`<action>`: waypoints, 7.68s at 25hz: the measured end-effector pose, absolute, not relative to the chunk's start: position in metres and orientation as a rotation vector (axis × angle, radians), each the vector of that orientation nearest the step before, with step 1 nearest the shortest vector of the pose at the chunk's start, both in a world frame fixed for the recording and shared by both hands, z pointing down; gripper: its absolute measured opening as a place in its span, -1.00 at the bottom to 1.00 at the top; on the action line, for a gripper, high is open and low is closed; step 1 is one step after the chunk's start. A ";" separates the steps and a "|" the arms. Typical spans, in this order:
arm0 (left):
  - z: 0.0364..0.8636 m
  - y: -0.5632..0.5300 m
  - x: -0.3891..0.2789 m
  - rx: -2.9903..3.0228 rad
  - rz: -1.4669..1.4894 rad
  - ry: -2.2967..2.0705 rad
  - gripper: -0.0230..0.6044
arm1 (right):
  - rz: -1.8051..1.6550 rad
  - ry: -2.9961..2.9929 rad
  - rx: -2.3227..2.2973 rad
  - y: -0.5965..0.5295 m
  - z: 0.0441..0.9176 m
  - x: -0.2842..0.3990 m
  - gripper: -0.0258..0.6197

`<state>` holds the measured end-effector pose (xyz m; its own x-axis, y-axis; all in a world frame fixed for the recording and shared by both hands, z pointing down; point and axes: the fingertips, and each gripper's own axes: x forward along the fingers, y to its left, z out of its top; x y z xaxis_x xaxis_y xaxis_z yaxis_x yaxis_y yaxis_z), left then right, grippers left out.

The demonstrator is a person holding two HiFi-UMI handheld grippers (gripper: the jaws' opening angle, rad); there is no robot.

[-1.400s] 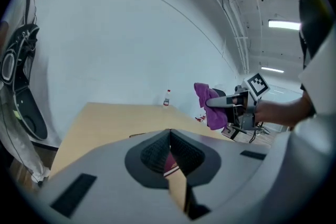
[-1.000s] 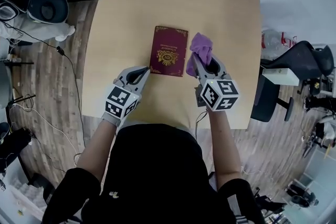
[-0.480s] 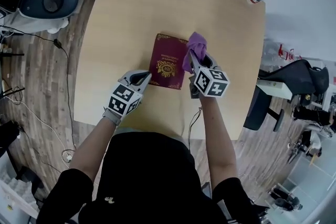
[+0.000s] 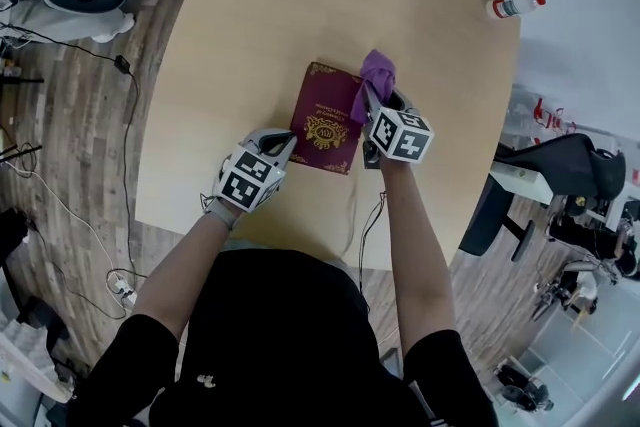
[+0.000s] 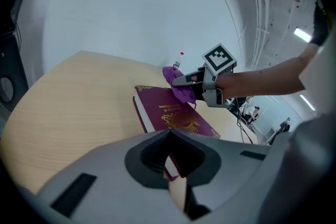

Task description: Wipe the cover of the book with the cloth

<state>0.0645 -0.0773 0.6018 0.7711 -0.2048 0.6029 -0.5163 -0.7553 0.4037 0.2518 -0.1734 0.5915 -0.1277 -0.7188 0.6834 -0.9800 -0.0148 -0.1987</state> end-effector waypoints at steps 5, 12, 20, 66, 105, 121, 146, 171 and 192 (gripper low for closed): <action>0.611 -0.073 0.067 2.396 0.743 -0.545 -0.87 | 0.904 -1.858 1.738 -0.180 0.604 0.250 -0.43; 0.611 -0.072 0.064 2.387 0.704 -0.629 -0.87 | 0.920 -1.897 1.798 -0.181 0.608 0.250 -0.42; 0.606 -0.074 0.067 2.433 0.764 -0.656 -0.87 | 0.879 -1.863 1.888 -0.169 0.609 0.250 -0.42; 0.610 -0.075 0.063 2.446 0.733 -0.695 -0.87 | 0.792 -1.894 1.538 0.010 0.613 0.164 -0.44; 0.607 -0.072 0.065 2.438 0.632 -0.636 -0.87 | 0.964 -1.798 1.550 -0.158 0.612 0.215 -0.48; 0.607 -0.072 0.064 2.426 0.594 -0.661 -0.87 | 0.898 -1.822 1.462 -0.194 0.607 0.204 -0.48; 0.607 -0.073 0.064 2.438 0.593 -0.681 -0.87 | 0.836 -1.901 1.296 -0.087 0.612 0.137 -0.48; 0.612 -0.058 0.045 2.307 0.614 -0.610 -0.87 | 0.899 -1.902 1.265 -0.013 0.614 0.120 -0.48; 0.608 -0.042 0.053 2.313 0.613 -0.550 -0.87 | 0.885 -1.883 1.167 -0.017 0.614 0.100 -0.48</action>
